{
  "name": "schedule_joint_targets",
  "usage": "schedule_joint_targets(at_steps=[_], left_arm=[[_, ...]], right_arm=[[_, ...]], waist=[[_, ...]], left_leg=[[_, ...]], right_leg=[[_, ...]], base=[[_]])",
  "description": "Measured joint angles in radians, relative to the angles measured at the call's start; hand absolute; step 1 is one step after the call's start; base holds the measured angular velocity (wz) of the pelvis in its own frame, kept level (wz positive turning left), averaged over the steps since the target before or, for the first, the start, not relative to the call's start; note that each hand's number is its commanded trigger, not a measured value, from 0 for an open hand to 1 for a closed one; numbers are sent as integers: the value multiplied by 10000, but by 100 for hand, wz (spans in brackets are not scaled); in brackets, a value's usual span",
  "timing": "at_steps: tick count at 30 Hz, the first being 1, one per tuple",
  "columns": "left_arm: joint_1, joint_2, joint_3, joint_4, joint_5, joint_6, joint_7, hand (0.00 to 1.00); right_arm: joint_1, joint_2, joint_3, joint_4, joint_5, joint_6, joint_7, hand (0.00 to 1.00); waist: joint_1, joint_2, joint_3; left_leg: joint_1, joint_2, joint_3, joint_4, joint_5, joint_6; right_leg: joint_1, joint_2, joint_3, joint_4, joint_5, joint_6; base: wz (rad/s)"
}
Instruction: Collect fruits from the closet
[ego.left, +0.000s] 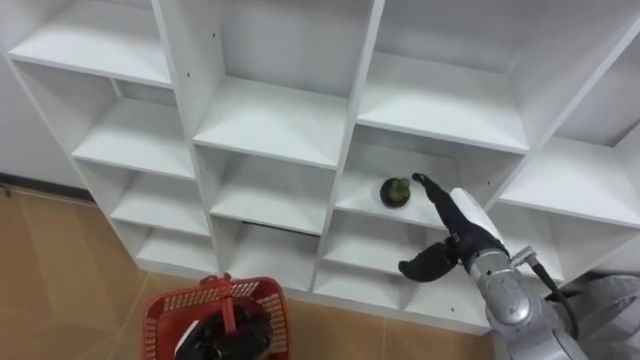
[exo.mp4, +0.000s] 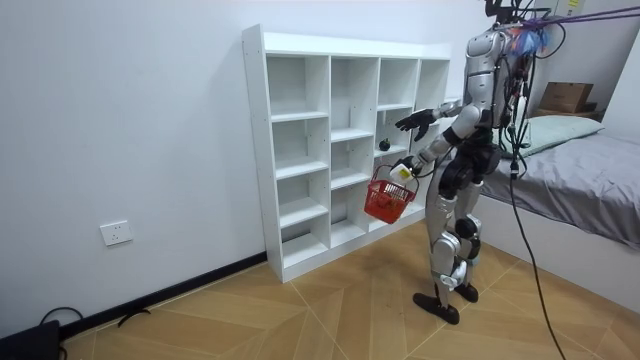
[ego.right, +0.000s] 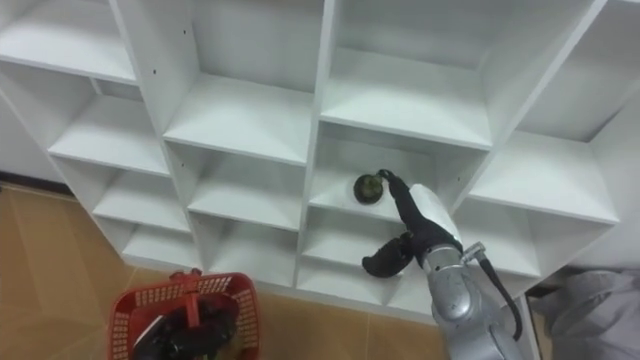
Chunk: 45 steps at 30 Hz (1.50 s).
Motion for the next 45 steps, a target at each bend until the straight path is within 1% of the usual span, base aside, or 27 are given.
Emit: schedule_joint_targets(at_steps=[2, 4, 6, 7, 8, 9, 10, 11, 12, 13, 15, 17, 19, 20, 22, 24, 26, 28, 32, 36, 40, 45], left_arm=[[-6, 26, 36, 136, -7, -1, -1, 100], [-111, 24, 53, 392, -101, -12, 4, 100], [-226, 60, 49, 603, -365, -12, 6, 100], [-290, 61, 49, 700, -408, -12, 7, 100], [-452, 74, 43, 952, -458, -14, 8, 100], [-639, 81, 38, 1231, -467, -15, 24, 100], [-725, 70, 37, 1337, -469, -15, 45, 100], [-871, 46, 31, 1458, -477, -30, 103, 100], [-962, 45, 18, 1519, -476, -56, 133, 100], [-1135, 34, -35, 1613, -473, -90, 232, 100], [-1326, 50, -98, 1615, -463, -133, 242, 100], [-1352, 80, -118, 1614, -463, -269, 243, 100], [-1389, 81, -163, 1618, -456, -307, 281, 100], [-1418, 90, -186, 1648, -455, -315, 317, 100], [-1508, 76, -182, 1780, -457, -358, 436, 100], [-1665, 83, -247, 1913, -480, -417, 526, 100], [-1783, 82, -283, 2032, -480, -434, 603, 100], [-1856, 69, -348, 2072, -481, -456, 604, 100], [-2039, 27, -353, 2125, -478, -457, 603, 100], [-2096, -23, -342, 2122, -473, -457, 602, 100], [-2153, -135, -353, 2121, -469, -457, 592, 100], [-2153, -134, -353, 2121, -458, -453, 557, 100]], right_arm=[[-142, 2, 2, 506, -20, 1, -134, 0], [-386, 0, 6, 970, -20, 5, -266, 0], [-1127, -1, 34, 1800, 200, -27, -603, 0], [-1328, -1, 35, 2059, 265, -39, -718, 0], [-1677, -3, 62, 2544, 436, -75, -982, 0], [-1974, -11, 142, 3025, 598, -106, -1253, 0], [-2099, -11, 150, 3242, 633, -138, -1353, 0], [-2403, -16, 225, 3555, 668, -157, -1549, 0], [-2550, -32, 280, 3632, 663, -157, -1632, 0], [-2768, -87, 421, 3674, 666, -190, -1807, 0], [-3143, -95, 480, 4001, 850, -437, -2027, 0], [-3208, -96, 481, 4055, 994, -504, -2133, 0], [-3238, -96, 481, 4083, 1014, -525, -2241, 0], [-3361, -95, 515, 4303, 1031, -610, -2263, 0], [-3621, -97, 534, 4787, 1220, -651, -2298, 0], [-3945, -102, 531, 5205, 1488, -659, -2398, 0], [-4008, -103, 517, 5296, 1550, -675, -2495, 0], [-4045, -103, 517, 5304, 1550, -691, -2664, 0], [-4329, -104, 462, 5594, 1546, -701, -3024, 0], [-4343, -106, 410, 5599, 1532, -700, -3295, 0], [-4355, -180, 403, 5636, 1495, -697, -3542, 0], [-4371, -180, 403, 5661, 1294, -694, -3651, 0]], waist=[[111, -50, 15], [186, -110, 56], [233, -159, 77], [240, -157, 78], [286, -162, 83], [417, -166, 88], [469, -173, 90], [524, -193, 117], [573, -194, 123], [641, -200, 149], [726, -230, 271], [744, -253, 288], [744, -286, 304], [763, -302, 309], [783, -330, 317], [838, -422, 372], [814, -468, 402], [799, -494, 415], [800, -488, 420], [847, -477, 428], [1031, -475, 429], [1054, -462, 438]], left_leg=[[-77, 0, 1, 22, 0, 1], [-256, 9, -11, 136, -3, 6], [-677, 19, -12, 306, -3, 11], [-769, 20, -30, 355, -3, 11], [-910, 20, -54, 433, -2, 12], [-984, 26, -57, 466, -3, 11], [-1033, 32, -69, 497, -3, 10], [-1191, 47, -79, 570, -2, 8], [-1318, 58, -82, 634, -2, 8], [-1574, 74, -97, 748, -1, 6], [-1883, 86, -154, 894, -1, 5], [-2099, 80, -238, 988, -4, 7], [-2300, 73, -305, 1052, -4, 7], [-2435, 66, -312, 1070, -3, 8], [-2602, 65, -318, 1113, -2, 9], [-2839, 113, -312, 1171, -2, 9], [-2924, 154, -312, 1214, -2, 9], [-2975, 155, -307, 1215, -2, 9], [-3036, 173, -291, 1221, -2, 8], [-3061, 178, -294, 1222, -3, 6], [-3283, 188, -293, 1304, -2, 5], [-3394, 198, -294, 1329, -2, 5]], right_leg=[[-88, -15, -26, 25, -5, 1], [-276, -33, -30, 112, -14, -7], [-693, -53, -29, 349, -28, -25], [-759, -49, -38, 359, -16, -38], [-856, -37, -47, 382, 0, -49], [-910, -14, -44, 385, 10, -65], [-951, -18, -43, 397, 15, -72], [-1121, -27, -47, 512, 7, -87], [-1237, -28, -50, 556, 6, -91], [-1473, -30, -70, 616, 25, -121], [-1714, -30, -124, 686, 38, -142], [-1853, -34, -186, 686, 39, -143], [-2021, -43, -232, 712, 40, -143], [-2135, -42, -236, 716, 46, -143], [-2286, -42, -244, 728, 49, -144], [-2583, -63, -247, 874, 51, -148], [-2632, -68, -298, 868, 58, -159], [-2682, -67, -304, 870, 60, -163], [-2757, -58, -306, 868, 77, -187], [-2769, -49, -310, 860, 80, -191], [-2980, -44, -303, 895, 95, -209], [-3064, -42, -330, 906, 98, -214]], base=[[0], [0], [0], [4], [4], [4], [0], [0], [0], [5], [8], [12], [10], [0], [0], [0], [0], [-2], [-2], [0], [0], [1]])
